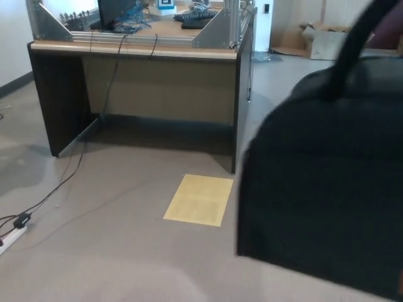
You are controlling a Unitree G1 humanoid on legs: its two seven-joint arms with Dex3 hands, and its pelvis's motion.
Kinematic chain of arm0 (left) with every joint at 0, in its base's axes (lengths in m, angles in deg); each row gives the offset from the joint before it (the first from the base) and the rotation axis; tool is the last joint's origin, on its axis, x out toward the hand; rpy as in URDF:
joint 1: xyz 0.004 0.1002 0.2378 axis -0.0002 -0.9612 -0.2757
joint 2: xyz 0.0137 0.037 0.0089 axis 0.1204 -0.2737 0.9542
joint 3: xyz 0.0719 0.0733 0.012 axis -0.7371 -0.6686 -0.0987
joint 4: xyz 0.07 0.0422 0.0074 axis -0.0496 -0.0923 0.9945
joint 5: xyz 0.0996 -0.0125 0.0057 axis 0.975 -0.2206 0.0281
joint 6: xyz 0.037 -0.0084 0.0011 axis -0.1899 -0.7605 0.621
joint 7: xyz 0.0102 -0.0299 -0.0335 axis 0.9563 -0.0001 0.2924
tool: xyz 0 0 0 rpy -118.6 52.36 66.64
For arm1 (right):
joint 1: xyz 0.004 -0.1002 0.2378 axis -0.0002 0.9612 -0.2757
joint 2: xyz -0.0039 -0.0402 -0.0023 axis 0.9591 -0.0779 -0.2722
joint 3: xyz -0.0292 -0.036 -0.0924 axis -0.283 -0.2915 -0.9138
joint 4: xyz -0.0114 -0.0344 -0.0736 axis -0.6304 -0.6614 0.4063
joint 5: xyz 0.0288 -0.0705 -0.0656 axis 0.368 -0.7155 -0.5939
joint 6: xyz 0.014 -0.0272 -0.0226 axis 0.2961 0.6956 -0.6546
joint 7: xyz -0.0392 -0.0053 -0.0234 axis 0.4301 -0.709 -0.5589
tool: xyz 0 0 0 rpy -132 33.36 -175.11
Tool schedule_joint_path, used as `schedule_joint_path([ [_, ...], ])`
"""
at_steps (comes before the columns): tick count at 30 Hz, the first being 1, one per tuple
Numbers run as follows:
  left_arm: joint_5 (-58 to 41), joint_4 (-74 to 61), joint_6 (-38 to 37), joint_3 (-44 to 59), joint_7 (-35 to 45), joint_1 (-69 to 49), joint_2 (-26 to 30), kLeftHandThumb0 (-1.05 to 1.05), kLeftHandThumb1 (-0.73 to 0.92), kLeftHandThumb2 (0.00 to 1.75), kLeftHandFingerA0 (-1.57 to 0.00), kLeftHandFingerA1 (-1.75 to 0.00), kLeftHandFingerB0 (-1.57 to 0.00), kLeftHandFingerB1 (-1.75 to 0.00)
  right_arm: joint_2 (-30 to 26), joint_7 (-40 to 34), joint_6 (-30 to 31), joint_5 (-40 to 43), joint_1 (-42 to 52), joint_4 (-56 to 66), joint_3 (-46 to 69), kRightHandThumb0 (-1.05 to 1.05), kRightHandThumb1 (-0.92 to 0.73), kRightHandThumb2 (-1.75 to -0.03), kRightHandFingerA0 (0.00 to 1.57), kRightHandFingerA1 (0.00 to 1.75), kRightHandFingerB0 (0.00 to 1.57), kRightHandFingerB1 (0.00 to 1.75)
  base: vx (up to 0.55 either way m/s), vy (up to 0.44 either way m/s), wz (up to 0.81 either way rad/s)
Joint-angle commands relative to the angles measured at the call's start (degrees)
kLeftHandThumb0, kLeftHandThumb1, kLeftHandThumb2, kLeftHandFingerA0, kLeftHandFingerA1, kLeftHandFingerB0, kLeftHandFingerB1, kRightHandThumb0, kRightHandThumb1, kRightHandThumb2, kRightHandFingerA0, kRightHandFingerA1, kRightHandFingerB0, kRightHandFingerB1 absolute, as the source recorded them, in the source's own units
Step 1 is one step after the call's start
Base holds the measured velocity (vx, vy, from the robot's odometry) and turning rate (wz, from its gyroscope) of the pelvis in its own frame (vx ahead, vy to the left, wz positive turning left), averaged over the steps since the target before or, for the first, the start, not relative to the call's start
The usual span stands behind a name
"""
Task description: A person hands over a black lunchbag to the robot and the robot uses its left hand to grab the strips of the lunchbag, the gives it back to the person.
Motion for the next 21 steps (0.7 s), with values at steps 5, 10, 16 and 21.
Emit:
schedule_joint_path([
  [5,-18.67,-32.14,11.87,8.82,13.51,3.32,8.27,-0.66,0.41,0.77,-0.01,-0.09,-0.07,-0.17,-0.58,-0.16,-1.47,0.55,0.12,-0.62,0.16,-0.73,-0.83,-0.65,0.29,0.40,0.19,0.33,0.00,0.000,0.00],
  [10,-29.61,-49.80,23.23,12.30,17.15,8.76,14.31,-0.75,0.50,0.55,-0.02,-0.28,-0.04,-0.26,-0.95,-0.79,-1.37,0.03,-0.06,-0.61,-0.15,-0.74,-0.83,-0.65,0.31,0.41,0.21,0.33,0.00,0.000,0.00],
  [16,-35.46,-58.89,34.57,11.80,19.90,24.63,22.39,-0.65,0.39,0.83,0.00,-0.24,-0.09,-0.26,-0.97,-0.35,-0.88,0.34,0.13,-0.25,-0.13,-0.74,-0.82,-0.65,0.30,0.41,0.21,0.34,0.00,0.000,0.00],
  [21,-34.66,-61.07,39.21,8.67,20.99,33.55,23.40,-0.69,0.41,0.85,0.00,-0.27,-0.10,-0.24,-1.34,-1.21,-0.20,-0.83,0.04,-0.41,-0.97,-0.74,-0.84,-0.65,0.31,0.40,0.22,0.34,0.00,0.000,0.00],
])
